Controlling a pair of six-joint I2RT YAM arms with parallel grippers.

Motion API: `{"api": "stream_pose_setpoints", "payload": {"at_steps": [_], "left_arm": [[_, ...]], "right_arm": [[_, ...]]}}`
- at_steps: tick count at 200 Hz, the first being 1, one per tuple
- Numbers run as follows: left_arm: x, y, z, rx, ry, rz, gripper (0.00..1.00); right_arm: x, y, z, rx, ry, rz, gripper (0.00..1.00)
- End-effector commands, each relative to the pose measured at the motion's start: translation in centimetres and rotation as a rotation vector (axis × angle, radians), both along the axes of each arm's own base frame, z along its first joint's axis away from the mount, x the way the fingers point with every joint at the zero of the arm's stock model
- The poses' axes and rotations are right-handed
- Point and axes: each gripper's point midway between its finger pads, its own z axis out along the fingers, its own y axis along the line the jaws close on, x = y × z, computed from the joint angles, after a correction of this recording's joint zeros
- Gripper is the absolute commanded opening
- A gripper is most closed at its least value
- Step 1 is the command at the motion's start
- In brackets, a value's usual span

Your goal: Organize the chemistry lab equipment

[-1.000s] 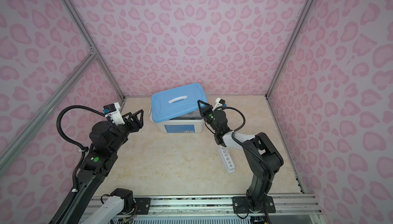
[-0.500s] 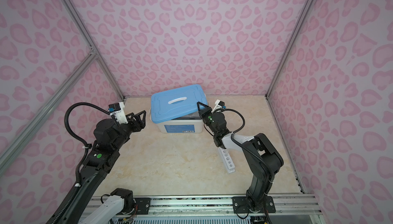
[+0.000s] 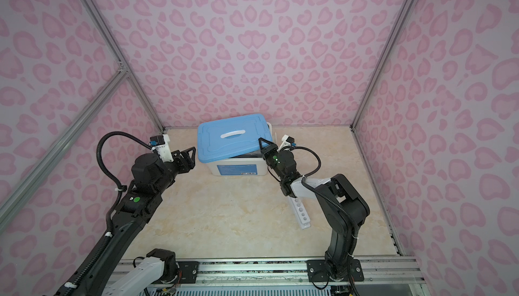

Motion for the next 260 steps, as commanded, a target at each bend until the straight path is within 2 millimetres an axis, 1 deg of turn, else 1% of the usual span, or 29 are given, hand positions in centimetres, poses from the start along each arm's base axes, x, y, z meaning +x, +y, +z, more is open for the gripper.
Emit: {"api": "stream_pose_setpoints", "payload": {"at_steps": [1, 24, 46, 73, 110, 137, 182, 205, 236, 260], "left_arm": [[0.7, 0.3, -0.3, -0.009, 0.026, 0.030, 0.74], [1.5, 0.3, -1.2, -0.022, 0.055, 0.044, 0.74], [2.3, 0.2, -1.4, -0.029, 0.059, 0.046, 0.74], [3.1, 0.0, -1.1, -0.017, 0.053, 0.044, 0.74], [3.8, -0.1, -1.4, 0.001, 0.059, 0.039, 0.74], [4.0, -0.2, -1.7, 0.012, 0.065, 0.036, 0.74], [4.4, -0.3, -2.1, 0.020, 0.075, 0.030, 0.74], [4.6, -0.4, -2.1, 0.024, 0.076, 0.025, 0.74], [4.8, -0.5, -2.4, 0.028, 0.081, 0.022, 0.74], [5.0, -0.5, -2.6, 0.031, 0.085, 0.021, 0.74]], "right_arm": [[0.1, 0.0, -2.4, -0.091, 0.035, -0.009, 0.19], [0.0, 0.0, -2.6, -0.094, 0.039, -0.008, 0.25], [-0.1, -0.3, -2.5, -0.099, 0.040, -0.016, 0.29], [-0.1, -0.6, -2.1, -0.112, 0.034, -0.022, 0.35], [-0.3, -0.9, -2.1, -0.114, 0.041, -0.029, 0.36], [-0.5, -1.0, -1.8, -0.115, 0.034, -0.029, 0.37], [-0.9, -1.4, -2.2, -0.123, 0.043, -0.036, 0.37], [-1.1, -1.8, -2.1, -0.127, 0.043, -0.044, 0.37], [-1.5, -2.3, -2.1, -0.137, 0.042, -0.056, 0.43], [-2.0, -3.0, -2.4, -0.152, 0.052, -0.078, 0.45]]}}
